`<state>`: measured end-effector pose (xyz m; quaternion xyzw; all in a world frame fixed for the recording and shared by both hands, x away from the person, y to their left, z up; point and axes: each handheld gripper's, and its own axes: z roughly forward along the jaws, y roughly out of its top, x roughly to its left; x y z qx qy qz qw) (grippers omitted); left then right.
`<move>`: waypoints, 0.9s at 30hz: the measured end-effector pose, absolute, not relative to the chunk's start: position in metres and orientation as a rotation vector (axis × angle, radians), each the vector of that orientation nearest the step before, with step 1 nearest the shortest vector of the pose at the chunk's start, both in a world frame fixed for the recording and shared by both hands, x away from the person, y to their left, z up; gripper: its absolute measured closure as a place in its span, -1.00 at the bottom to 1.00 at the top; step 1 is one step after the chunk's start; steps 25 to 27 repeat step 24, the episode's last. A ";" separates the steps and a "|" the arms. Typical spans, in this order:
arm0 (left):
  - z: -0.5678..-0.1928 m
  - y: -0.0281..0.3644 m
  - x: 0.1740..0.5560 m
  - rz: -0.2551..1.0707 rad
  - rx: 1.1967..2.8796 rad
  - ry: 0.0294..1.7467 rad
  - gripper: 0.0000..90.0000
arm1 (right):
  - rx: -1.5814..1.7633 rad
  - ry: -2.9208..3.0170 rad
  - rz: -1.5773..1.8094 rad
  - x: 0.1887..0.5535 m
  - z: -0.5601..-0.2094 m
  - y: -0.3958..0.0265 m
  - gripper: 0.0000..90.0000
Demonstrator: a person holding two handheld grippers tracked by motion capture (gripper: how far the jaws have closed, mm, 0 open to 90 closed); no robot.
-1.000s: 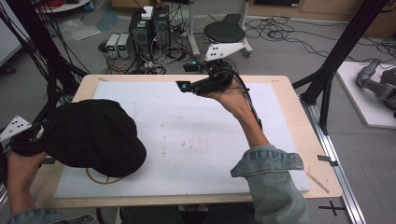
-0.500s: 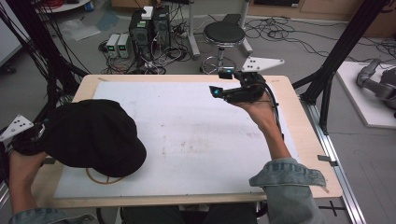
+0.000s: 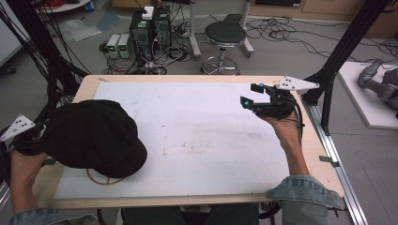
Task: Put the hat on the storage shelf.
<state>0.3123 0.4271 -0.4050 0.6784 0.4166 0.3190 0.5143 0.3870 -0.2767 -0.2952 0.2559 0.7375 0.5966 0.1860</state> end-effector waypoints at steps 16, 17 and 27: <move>-0.405 0.425 0.315 0.760 1.632 0.996 -0.42 | 0.877 2.023 1.689 0.375 -0.339 -0.311 -0.43; -0.405 0.424 0.315 0.760 1.632 0.997 -0.42 | 0.878 2.012 1.697 0.374 -0.338 -0.312 -0.43; -0.407 0.421 0.318 0.749 1.649 0.992 -0.42 | 0.888 1.999 1.706 0.374 -0.338 -0.312 -0.54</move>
